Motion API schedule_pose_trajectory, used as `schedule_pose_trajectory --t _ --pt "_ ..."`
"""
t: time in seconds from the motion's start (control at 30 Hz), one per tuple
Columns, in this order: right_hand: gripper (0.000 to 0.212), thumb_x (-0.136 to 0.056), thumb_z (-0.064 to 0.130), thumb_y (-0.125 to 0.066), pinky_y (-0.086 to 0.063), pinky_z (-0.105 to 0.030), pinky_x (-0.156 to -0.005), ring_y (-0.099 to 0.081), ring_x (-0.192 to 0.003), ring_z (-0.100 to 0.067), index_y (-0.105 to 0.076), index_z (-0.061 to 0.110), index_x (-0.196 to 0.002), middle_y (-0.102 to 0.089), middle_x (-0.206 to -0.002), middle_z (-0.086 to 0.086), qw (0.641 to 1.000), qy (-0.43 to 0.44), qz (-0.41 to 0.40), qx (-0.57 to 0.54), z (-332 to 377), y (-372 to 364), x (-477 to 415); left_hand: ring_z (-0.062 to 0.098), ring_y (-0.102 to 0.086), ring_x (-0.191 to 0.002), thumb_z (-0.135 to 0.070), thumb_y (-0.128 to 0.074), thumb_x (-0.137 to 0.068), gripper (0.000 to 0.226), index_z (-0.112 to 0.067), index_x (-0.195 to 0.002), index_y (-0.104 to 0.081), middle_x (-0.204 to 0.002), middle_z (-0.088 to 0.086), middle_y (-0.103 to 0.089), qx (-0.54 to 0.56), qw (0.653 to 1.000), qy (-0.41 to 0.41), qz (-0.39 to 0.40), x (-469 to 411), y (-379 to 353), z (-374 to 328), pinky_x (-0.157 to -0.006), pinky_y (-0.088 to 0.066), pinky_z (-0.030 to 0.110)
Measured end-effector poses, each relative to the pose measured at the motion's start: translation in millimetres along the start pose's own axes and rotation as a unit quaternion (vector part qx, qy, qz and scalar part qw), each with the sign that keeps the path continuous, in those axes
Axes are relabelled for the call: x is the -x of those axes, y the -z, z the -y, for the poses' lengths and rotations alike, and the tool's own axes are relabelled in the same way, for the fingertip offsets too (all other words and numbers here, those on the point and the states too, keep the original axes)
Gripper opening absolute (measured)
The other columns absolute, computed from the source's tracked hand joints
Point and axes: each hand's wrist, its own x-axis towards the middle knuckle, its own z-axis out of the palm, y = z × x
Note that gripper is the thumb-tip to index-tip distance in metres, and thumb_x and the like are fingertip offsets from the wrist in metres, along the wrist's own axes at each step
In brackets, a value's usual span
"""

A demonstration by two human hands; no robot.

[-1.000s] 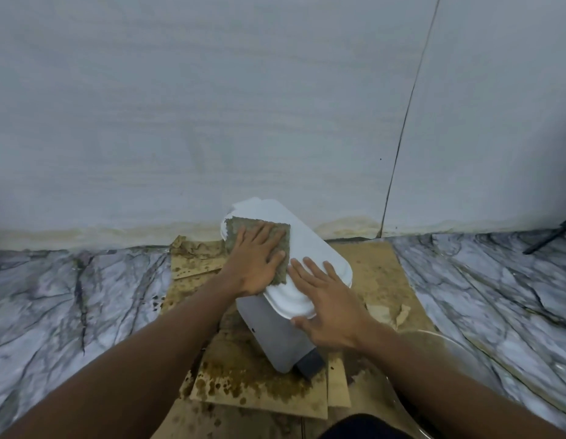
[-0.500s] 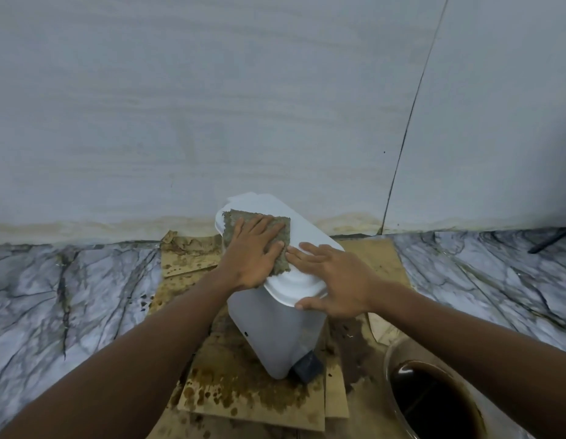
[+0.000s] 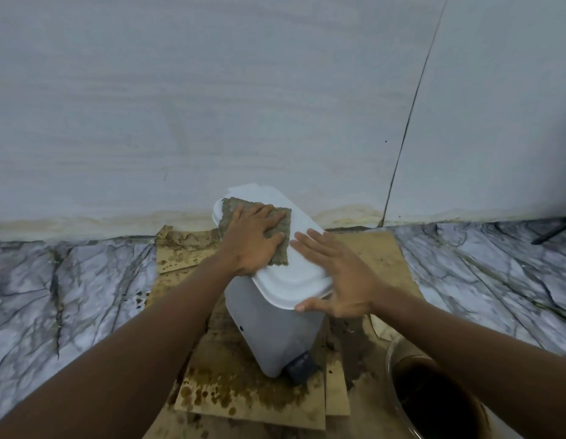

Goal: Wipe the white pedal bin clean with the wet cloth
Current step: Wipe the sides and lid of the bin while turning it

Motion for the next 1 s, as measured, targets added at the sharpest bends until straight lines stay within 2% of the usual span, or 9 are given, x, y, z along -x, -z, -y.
schedule_pose_trajectory --t 0.13,0.23,0.33,0.47,0.57,0.67,0.77,0.87,1.0 --pt "0.105 -0.08 0.085 -0.045 0.005 -0.039 -0.126 0.01 -0.154 -0.01 -0.01 0.028 -0.16 -0.002 -0.168 0.009 0.998 -0.021 -0.046 0.043 38 -14 14 0.013 -0.008 -0.154 -0.045 -0.035 -0.103 0.055 -0.032 -0.156 -0.029 -0.167 -0.003 -0.019 0.012 0.999 -0.031 0.021 18 10 5 -0.125 0.007 0.042" --pt "0.104 -0.082 0.087 -0.037 -0.002 -0.045 -0.126 0.002 -0.155 -0.02 -0.018 0.02 -0.159 -0.009 -0.168 0.002 0.992 -0.049 -0.091 0.077 67 -27 32 0.01 -0.002 -0.154 -0.049 -0.03 -0.099 0.061 -0.032 -0.157 -0.026 -0.167 -0.004 -0.015 0.025 0.997 -0.062 0.035 34 15 -2 -0.124 0.009 0.038" --pt "0.105 -0.081 0.088 -0.033 -0.009 -0.047 -0.125 -0.01 -0.155 -0.025 -0.029 0.015 -0.156 -0.02 -0.165 -0.003 0.985 -0.074 -0.128 0.084 84 -34 42 0.008 0.002 -0.154 -0.043 -0.033 -0.106 0.055 -0.032 -0.158 -0.021 -0.168 -0.006 -0.011 0.028 0.996 -0.075 0.045 45 15 -14 -0.124 0.011 0.038" --pt "0.108 -0.077 0.088 -0.043 -0.001 -0.041 -0.127 -0.003 -0.155 -0.018 -0.024 0.018 -0.158 -0.015 -0.166 0.002 0.987 -0.111 -0.11 0.04 71 -23 36 0.01 0.002 -0.154 -0.036 -0.032 -0.108 0.052 -0.028 -0.159 -0.022 -0.168 -0.004 -0.01 0.053 0.996 -0.055 0.055 48 9 -30 -0.125 0.007 0.041" --pt "0.11 -0.076 0.088 -0.046 -0.002 -0.042 -0.127 -0.002 -0.155 -0.016 -0.021 0.021 -0.159 -0.013 -0.167 0.004 0.988 -0.119 -0.096 0.034 55 -18 30 0.011 0.001 -0.154 -0.037 -0.033 -0.108 0.052 -0.028 -0.158 -0.025 -0.168 -0.004 -0.011 0.075 0.995 -0.044 0.054 44 1 -37 -0.126 0.002 0.044" --pt "0.112 -0.073 0.087 -0.053 -0.001 -0.037 -0.126 0.0 -0.154 -0.009 -0.014 0.028 -0.159 -0.008 -0.167 0.011 0.994 -0.093 -0.05 0.026 31 -7 31 0.011 -0.001 -0.154 -0.04 -0.034 -0.108 0.052 -0.029 -0.158 -0.026 -0.168 -0.004 -0.014 0.085 0.994 -0.047 0.043 38 -5 -35 -0.126 0.0 0.044" --pt "0.105 -0.074 0.077 -0.064 -0.002 -0.033 -0.125 -0.001 -0.153 -0.001 -0.017 0.035 -0.158 -0.01 -0.166 0.016 0.999 -0.047 -0.021 -0.008 0 9 35 0.012 -0.003 -0.154 -0.042 -0.034 -0.107 0.052 -0.029 -0.157 -0.029 -0.167 -0.004 -0.016 0.101 0.993 -0.05 0.045 29 -9 -35 -0.126 0.001 0.042" --pt "0.101 -0.073 0.072 -0.07 -0.01 -0.039 -0.126 -0.007 -0.152 0.0 -0.027 0.034 -0.156 -0.019 -0.164 0.016 0.995 -0.049 -0.062 -0.06 -11 5 33 0.014 -0.008 -0.154 -0.043 -0.034 -0.103 0.054 -0.026 -0.155 -0.034 -0.166 -0.002 -0.021 0.106 0.992 -0.049 0.039 18 -9 -40 -0.126 -0.001 0.039" --pt "0.103 -0.066 0.077 -0.067 -0.013 -0.04 -0.126 -0.017 -0.152 -0.007 -0.038 0.03 -0.153 -0.03 -0.162 0.011 0.984 -0.081 -0.113 -0.112 1 4 -1 0.015 -0.021 -0.15 -0.023 -0.047 -0.104 0.046 -0.02 -0.15 -0.045 -0.162 0.002 -0.033 0.163 0.986 -0.011 0.023 -5 12 -31 -0.121 -0.009 0.031"
